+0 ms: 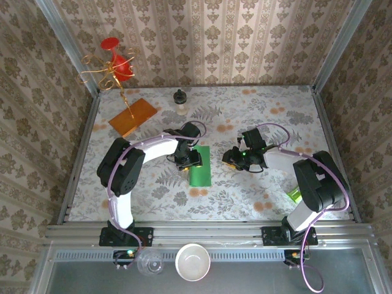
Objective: Fold a paper plane with a square sheet of paper (pick it up from the middle)
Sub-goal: Hold the square sheet of paper at the center of the table.
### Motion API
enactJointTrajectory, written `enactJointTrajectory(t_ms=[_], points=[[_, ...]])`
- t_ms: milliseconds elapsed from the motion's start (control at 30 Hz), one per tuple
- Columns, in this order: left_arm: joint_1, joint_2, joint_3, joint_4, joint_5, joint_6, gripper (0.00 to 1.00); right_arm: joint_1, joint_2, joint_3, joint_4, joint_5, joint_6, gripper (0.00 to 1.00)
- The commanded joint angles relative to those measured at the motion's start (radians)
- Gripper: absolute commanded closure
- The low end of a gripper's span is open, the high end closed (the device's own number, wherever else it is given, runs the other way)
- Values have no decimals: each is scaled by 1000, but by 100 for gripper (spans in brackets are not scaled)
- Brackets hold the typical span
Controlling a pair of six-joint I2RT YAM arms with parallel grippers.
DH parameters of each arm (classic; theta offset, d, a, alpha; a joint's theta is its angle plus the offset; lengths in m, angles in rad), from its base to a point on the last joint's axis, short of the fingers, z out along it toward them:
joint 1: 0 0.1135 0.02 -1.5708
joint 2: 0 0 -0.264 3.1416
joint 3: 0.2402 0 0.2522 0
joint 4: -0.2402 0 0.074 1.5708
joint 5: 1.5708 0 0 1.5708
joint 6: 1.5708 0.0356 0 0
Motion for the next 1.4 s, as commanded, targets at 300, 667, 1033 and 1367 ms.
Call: enactJointTrajectory(t_ms=[300, 667, 1033, 1367], points=[[-22, 202, -70, 40, 29, -18, 49, 0, 32, 5, 38, -42, -3, 65], [-20, 224, -57, 28, 28, -23, 49, 19, 49, 14, 67, -85, -10, 66], [-21, 235, -59, 31, 34, -11, 50, 112, 128, 89, 101, -123, -11, 72], [-21, 250, -57, 38, 48, -4, 49, 139, 233, 184, 132, -104, 25, 79]])
